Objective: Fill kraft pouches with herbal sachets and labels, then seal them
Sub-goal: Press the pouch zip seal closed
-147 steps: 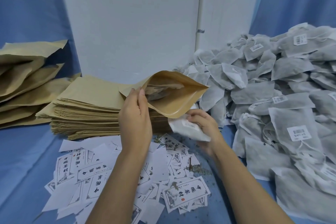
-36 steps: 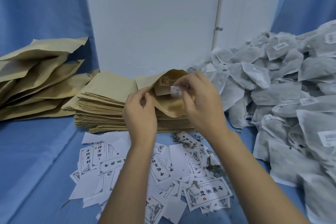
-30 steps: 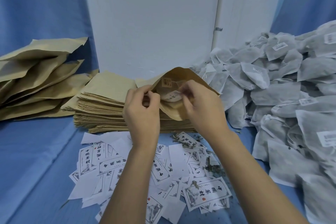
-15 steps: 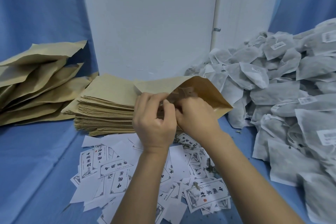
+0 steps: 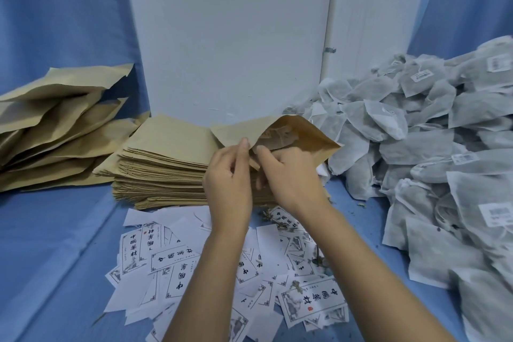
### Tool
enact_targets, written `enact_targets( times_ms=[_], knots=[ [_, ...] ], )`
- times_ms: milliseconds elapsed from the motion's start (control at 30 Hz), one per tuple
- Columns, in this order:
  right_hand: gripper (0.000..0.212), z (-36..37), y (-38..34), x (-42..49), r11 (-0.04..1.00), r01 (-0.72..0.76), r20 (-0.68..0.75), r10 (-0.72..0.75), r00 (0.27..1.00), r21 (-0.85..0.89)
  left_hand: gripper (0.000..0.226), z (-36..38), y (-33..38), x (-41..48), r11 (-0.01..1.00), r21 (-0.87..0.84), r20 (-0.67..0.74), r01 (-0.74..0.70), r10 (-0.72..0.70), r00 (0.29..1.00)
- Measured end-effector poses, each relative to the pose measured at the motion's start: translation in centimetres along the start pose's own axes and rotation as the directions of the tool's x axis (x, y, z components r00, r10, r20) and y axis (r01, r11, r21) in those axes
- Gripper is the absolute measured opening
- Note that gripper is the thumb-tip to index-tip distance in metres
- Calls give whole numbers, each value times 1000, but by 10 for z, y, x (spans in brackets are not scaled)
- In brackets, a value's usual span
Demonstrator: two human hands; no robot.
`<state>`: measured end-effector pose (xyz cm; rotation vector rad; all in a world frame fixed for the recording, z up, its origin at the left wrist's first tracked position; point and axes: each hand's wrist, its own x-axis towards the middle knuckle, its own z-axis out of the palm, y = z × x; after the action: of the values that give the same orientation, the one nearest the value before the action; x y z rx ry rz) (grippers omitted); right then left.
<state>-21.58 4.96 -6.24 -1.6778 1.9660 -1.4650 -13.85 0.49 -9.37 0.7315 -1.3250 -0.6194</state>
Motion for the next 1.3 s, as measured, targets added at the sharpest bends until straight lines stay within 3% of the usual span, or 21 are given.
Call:
enact_targets(
  times_ms=[67, 133, 233, 333, 433, 500, 567, 667, 867, 1067, 1200, 1300],
  knots=[
    [62, 2, 0, -3, 970, -178, 300, 121, 946, 168, 19, 2, 3, 3, 984, -84, -55, 160, -165, 985],
    [62, 9, 4, -5, 925, -308, 478, 171, 861, 224, 12, 3, 4, 8, 934, -159, -102, 321, -338, 935],
    [59, 23, 14, -5, 793, -474, 446, 291, 846, 382, 20, 4, 2, 14, 757, -284, 42, 589, -603, 796],
    [51, 30, 16, -4, 557, -528, 372, 375, 849, 642, 19, 1, 2, 14, 713, -85, 198, 696, -673, 713],
    [54, 29, 14, -5, 397, -474, 315, 403, 859, 786, 30, 2, 4, 14, 608, -135, 429, 782, -676, 600],
    [51, 28, 15, -4, 407, -445, 255, 441, 860, 797, 29, 2, 5, 14, 595, -122, 487, 794, -661, 570],
    [34, 27, 16, -3, 480, -429, 191, 466, 864, 766, 29, 2, 3, 14, 630, -69, 474, 773, -662, 581],
    [27, 29, 19, -1, 527, -424, 151, 482, 863, 737, 28, 0, 2, 16, 638, -45, 478, 769, -662, 577],
    [25, 29, 22, 3, 478, -428, 177, 484, 857, 767, 27, 1, 0, 15, 572, -94, 521, 815, -669, 530],
    [27, 29, 23, 4, 334, -464, 257, 509, 821, 821, 29, 0, 3, 15, 562, -127, 513, 818, -668, 539],
    [27, 28, 22, 2, 459, -444, 201, 487, 850, 770, 26, 0, 4, 11, 535, -120, 551, 836, -665, 505],
    [27, 24, 22, 3, 518, -455, 215, 458, 863, 724, 25, -2, 3, 11, 569, -74, 586, 819, -640, 497]
  ],
)
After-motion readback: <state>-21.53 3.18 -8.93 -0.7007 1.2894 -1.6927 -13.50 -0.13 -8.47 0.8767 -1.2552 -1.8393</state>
